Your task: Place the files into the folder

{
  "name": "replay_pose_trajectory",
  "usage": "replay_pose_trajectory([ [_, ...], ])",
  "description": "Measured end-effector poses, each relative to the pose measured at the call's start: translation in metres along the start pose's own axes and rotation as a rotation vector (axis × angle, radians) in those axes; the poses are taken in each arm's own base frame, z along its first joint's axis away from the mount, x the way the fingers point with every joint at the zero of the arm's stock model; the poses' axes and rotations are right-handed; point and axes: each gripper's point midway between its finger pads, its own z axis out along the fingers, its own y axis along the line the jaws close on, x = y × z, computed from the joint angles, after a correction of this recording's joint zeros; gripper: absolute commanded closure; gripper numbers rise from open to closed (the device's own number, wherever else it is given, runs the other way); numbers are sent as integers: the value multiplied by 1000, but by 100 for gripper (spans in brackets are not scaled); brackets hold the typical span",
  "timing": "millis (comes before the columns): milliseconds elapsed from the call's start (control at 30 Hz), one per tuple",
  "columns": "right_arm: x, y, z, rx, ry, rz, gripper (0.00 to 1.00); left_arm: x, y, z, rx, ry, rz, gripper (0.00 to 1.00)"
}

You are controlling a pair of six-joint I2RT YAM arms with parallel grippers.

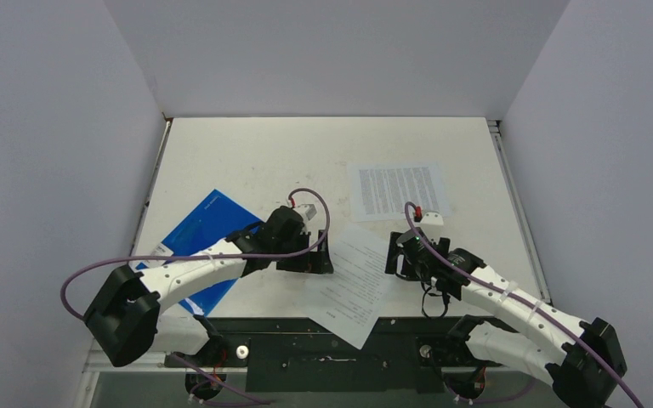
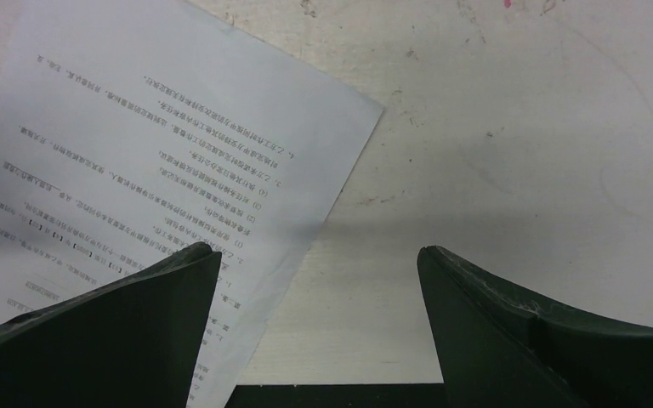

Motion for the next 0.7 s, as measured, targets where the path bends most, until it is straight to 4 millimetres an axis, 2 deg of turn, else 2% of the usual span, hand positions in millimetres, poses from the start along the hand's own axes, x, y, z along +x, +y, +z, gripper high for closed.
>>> replay_pose_trajectory([
  [233, 20, 5, 14, -52, 62, 48, 10, 9, 11, 29, -42, 47, -27, 4],
  [467, 31, 5, 21, -64, 85, 76, 10, 16, 20, 50, -71, 81, -36, 4],
  [700, 23, 5, 15, -79, 50, 124, 10, -3, 5, 68, -42, 56, -28, 4],
])
